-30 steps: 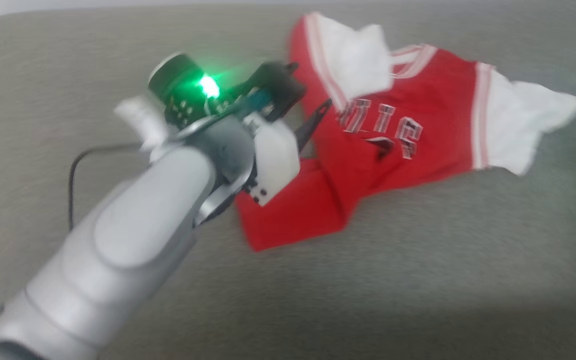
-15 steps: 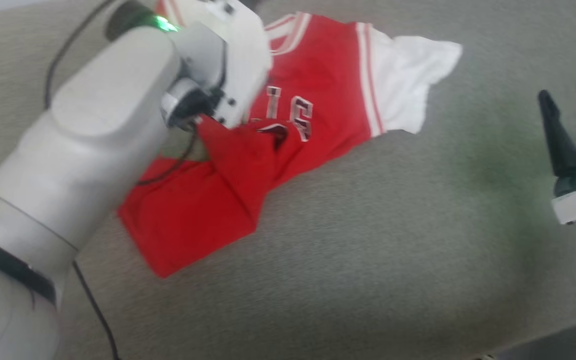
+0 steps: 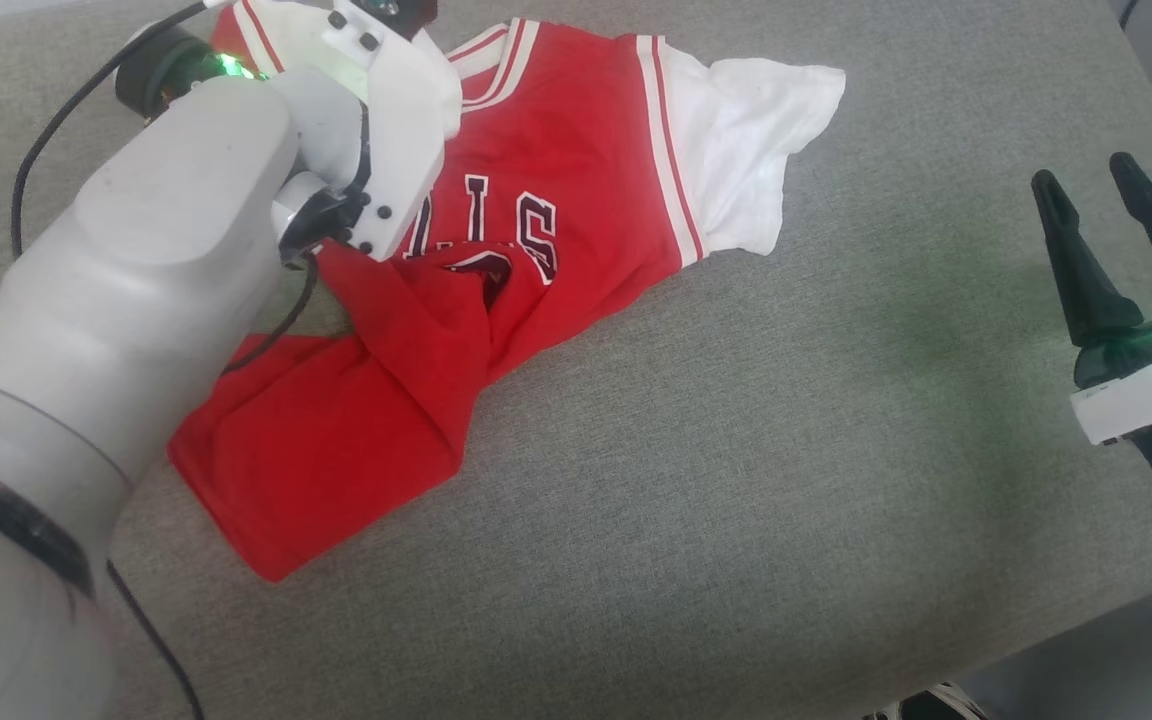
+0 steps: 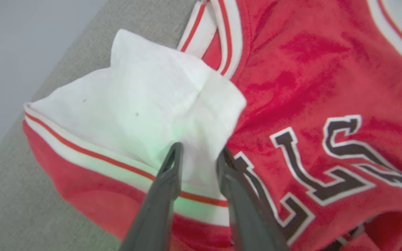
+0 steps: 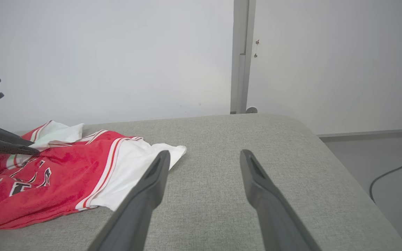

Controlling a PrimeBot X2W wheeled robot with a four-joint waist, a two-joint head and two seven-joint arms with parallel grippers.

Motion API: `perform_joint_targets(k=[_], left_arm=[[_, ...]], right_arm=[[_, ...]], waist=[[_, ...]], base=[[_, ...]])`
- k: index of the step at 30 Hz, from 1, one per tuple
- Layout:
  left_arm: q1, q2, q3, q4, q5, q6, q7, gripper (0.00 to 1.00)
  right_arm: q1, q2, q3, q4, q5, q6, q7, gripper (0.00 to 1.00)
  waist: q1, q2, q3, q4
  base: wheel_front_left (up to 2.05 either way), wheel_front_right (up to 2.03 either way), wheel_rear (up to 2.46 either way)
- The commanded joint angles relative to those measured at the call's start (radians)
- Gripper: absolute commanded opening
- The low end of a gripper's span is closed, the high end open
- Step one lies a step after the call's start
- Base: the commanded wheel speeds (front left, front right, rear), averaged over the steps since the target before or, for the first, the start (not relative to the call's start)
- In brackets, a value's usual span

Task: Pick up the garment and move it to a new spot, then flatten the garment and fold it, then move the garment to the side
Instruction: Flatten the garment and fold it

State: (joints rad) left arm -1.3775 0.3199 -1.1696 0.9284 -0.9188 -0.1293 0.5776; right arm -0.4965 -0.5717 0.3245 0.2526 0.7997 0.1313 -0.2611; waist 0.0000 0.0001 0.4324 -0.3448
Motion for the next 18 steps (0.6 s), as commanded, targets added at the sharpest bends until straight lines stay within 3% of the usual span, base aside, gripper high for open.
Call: perform_joint_targets(k=[1,3,4,8,13,18], left_arm=[[-0.009,-0.005,-0.001,0.005,-0.01,-0.001,-0.017,0.34],[-0.016,-0.011,0.001,0.024,-0.027,-0.001,-0.042,0.04],[-0.018,-0.015,-0.004,0.03,-0.033,-0.001,-0.047,0.0],[-0.03,-0.031,-0.003,0.062,-0.06,-0.001,-0.097,0.0],[-0.017,-0.057,0.136,0.13,-0.189,0.001,-0.239,0.0],[0.064,-0.009,0.227,0.175,-0.262,0.019,-0.373,0.0]], right_arm=[[-0.002,-0.005,0.001,-0.006,0.005,-0.001,-0.005,1.0],[0.003,-0.008,-0.001,-0.011,0.007,-0.001,-0.005,1.0],[0.006,-0.01,0.0,-0.012,0.006,-0.001,-0.005,1.0],[0.013,-0.018,-0.007,-0.011,0.004,-0.001,-0.005,1.0],[0.053,-0.044,-0.032,-0.023,0.006,-0.001,0.003,1.0],[0.083,-0.052,-0.068,-0.044,0.009,-0.001,0.02,1.0]], waist=[[0.0,-0.0001,-0.001,0.001],[0.0,-0.0001,-0.003,0.004],[0.0,-0.0001,-0.004,0.007],[0.0,-0.0001,-0.012,0.029],[0.0,-0.0001,-0.054,0.104],[0.0,-0.0001,-0.088,0.175]], base=[[0.0,0.0,0.0],[0.0,0.0,0.0],[0.0,0.0,0.0],[0.0,0.0,0.0],[0.0,0.0,0.0],[0.0,0.0,0.0]])
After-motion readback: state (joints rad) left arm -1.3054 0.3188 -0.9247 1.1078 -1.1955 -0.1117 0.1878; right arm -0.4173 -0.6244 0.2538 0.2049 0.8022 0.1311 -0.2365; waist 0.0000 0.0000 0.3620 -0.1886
